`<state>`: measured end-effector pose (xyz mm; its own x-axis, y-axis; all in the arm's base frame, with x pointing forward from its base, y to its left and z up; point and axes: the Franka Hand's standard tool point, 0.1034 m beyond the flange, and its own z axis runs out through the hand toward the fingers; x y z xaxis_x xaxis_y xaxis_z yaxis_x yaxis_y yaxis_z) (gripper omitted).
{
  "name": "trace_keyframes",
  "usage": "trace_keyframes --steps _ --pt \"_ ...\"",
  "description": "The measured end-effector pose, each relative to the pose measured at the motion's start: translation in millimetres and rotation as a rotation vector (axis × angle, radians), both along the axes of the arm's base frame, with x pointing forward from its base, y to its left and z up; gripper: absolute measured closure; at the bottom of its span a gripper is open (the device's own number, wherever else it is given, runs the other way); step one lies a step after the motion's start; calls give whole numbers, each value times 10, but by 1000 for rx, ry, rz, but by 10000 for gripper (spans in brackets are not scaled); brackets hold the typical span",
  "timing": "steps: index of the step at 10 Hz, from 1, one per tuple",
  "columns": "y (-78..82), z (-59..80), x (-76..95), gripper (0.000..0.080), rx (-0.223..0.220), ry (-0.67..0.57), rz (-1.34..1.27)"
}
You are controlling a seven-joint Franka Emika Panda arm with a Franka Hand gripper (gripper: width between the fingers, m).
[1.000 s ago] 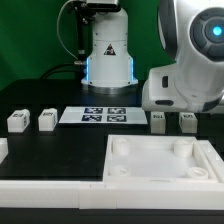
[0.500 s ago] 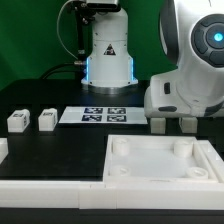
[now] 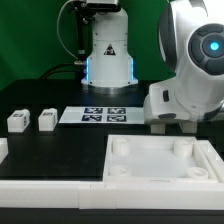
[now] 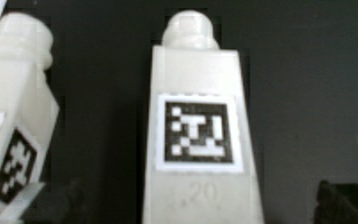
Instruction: Assemble one leg
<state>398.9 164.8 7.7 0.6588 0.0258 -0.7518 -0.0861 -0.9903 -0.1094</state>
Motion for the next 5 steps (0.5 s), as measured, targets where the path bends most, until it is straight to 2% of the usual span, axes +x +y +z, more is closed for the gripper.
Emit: trace_keyframes --steps 1,3,5 --pt "14 -14 -10 151 -19 1 -12" --pt "44 -13 -157 151 -87 122 -44" --pt "65 -52 -137 151 -101 106 -56"
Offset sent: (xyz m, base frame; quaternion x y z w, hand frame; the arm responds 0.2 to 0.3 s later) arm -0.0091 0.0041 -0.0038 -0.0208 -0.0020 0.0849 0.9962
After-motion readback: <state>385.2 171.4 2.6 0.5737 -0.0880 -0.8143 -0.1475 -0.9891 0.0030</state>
